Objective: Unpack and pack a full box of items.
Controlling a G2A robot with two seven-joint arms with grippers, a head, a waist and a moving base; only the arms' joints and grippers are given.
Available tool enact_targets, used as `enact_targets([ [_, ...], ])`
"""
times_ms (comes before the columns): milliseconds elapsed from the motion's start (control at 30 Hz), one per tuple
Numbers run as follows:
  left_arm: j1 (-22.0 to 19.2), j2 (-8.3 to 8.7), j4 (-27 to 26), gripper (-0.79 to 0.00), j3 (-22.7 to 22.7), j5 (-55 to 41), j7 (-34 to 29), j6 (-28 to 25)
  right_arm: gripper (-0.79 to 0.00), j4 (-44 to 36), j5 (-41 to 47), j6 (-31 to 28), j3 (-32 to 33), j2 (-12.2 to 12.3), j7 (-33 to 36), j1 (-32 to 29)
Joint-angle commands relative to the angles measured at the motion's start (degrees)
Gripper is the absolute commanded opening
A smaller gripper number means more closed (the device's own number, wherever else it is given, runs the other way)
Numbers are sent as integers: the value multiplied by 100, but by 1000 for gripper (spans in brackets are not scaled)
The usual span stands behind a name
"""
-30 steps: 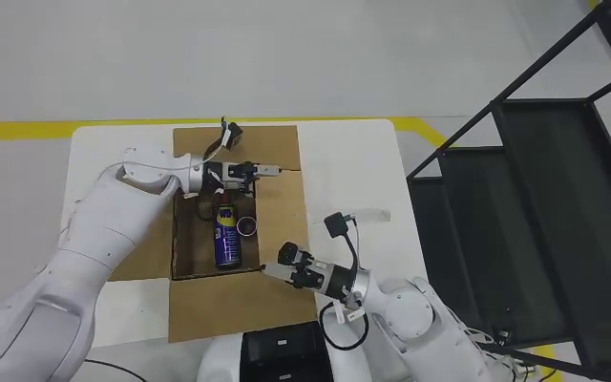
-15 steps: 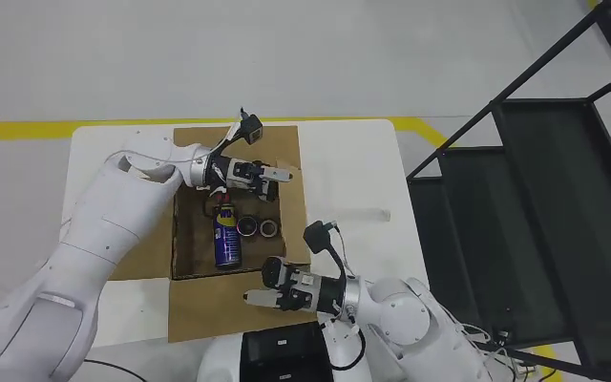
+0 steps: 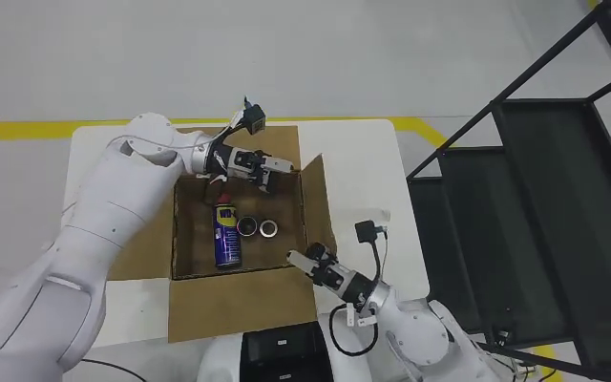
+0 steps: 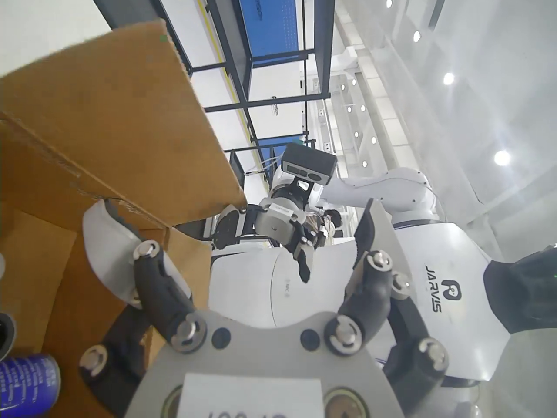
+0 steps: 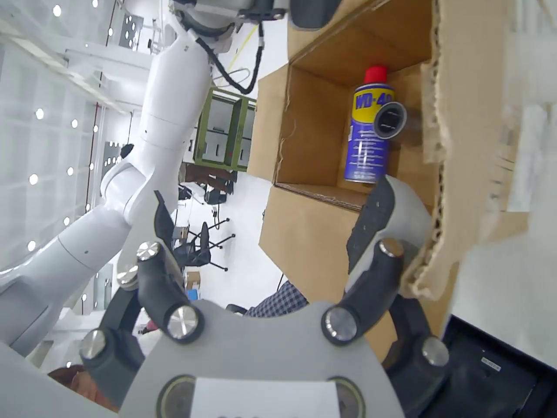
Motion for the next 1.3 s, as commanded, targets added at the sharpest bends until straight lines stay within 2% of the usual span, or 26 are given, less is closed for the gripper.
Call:
enact_targets([
  [0,43,93,5,0,-195,110,75,-13,0,38,90,237,158,4,-236,-149],
  [67,121,212,-9,0,-437,134,-5,21,0,160,225,678,278,-13,-597,-199],
  [233,443,536,-334,0,-1115,259,-28,101,0,866,752,1115,174,-57,-455,419],
  [467,1184,997,-1152,0,-2141,719,153,266,0,1559,1023,1243,-127,-117,-291,1178],
  [667,2028,1321,-1720,0,-3109,829,404,343,0,1048,572,1076,-128,-83,-322,1111],
  [900,3029,1580,-2214,0,-4225,676,820,128,0,233,-305,1322,-427,-53,-46,1230],
  [1000,3418,1650,-2379,0,-4627,639,1118,65,0,220,-630,1610,-801,-74,417,1689],
  [1100,3707,1692,-2460,0,-4914,592,1389,55,0,473,-999,2107,-1366,-145,887,2404],
  [1267,3995,1730,-2564,0,-5163,645,1740,92,0,1190,-1617,3518,-2456,-388,1555,3753],
])
